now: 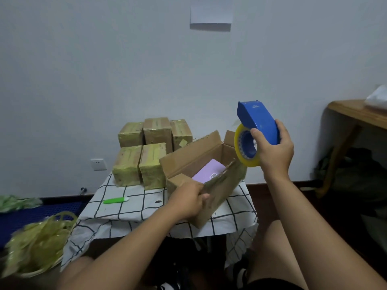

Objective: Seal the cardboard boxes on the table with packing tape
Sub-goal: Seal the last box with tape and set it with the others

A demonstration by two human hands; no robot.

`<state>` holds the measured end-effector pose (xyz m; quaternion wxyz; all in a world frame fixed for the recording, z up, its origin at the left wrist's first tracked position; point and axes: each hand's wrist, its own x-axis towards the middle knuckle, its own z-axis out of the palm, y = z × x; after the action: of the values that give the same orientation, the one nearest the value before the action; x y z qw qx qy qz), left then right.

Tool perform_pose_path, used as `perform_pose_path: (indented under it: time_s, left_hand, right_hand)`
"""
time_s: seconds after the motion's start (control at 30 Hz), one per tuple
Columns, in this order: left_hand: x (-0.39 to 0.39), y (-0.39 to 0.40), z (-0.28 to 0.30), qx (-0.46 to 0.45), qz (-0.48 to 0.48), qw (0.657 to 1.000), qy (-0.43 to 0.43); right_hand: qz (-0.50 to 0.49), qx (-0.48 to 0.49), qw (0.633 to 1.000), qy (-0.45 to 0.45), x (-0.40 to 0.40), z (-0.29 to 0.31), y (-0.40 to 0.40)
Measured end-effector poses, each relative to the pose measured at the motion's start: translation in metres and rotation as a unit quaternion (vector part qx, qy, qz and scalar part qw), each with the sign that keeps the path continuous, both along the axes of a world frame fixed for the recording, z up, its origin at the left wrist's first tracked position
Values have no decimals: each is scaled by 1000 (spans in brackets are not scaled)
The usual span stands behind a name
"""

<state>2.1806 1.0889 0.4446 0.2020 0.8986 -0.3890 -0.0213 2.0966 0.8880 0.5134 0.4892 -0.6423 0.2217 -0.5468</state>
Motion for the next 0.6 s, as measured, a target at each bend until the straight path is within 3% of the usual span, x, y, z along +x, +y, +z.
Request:
perform_pose_path:
  time_s: [0.13,0.2,0.27,0.33,0.43,0.5,0.6]
  left_hand:
    - [35,24,9,39,1,998,58]
    - [52,36,18,-22,13,991,133]
    - [58,39,31,-106,24,983,151]
    - [53,26,42,-134,28,984,112]
    - [34,-17,51,-6,8,999,-33]
    - [22,-47,47,74,-4,991,-107]
    - [16,-69,41,90,-13,985,-143]
  right_hand:
    - [-2,-1,1000,-4,0,-1,-1]
    - [-4,-4,1000,-6,-1,-1,-1]
    - [-8,-9,1000,-10,-3,0,-3]
    - [-15,-11,1000,-14,-5,2,-5]
    - [-22,-15,999,-27,-10,8,-6]
    - [-26,-26,999,-30,-15,12,-9]
    - [-36,-54,998,-22,-28,18,-21]
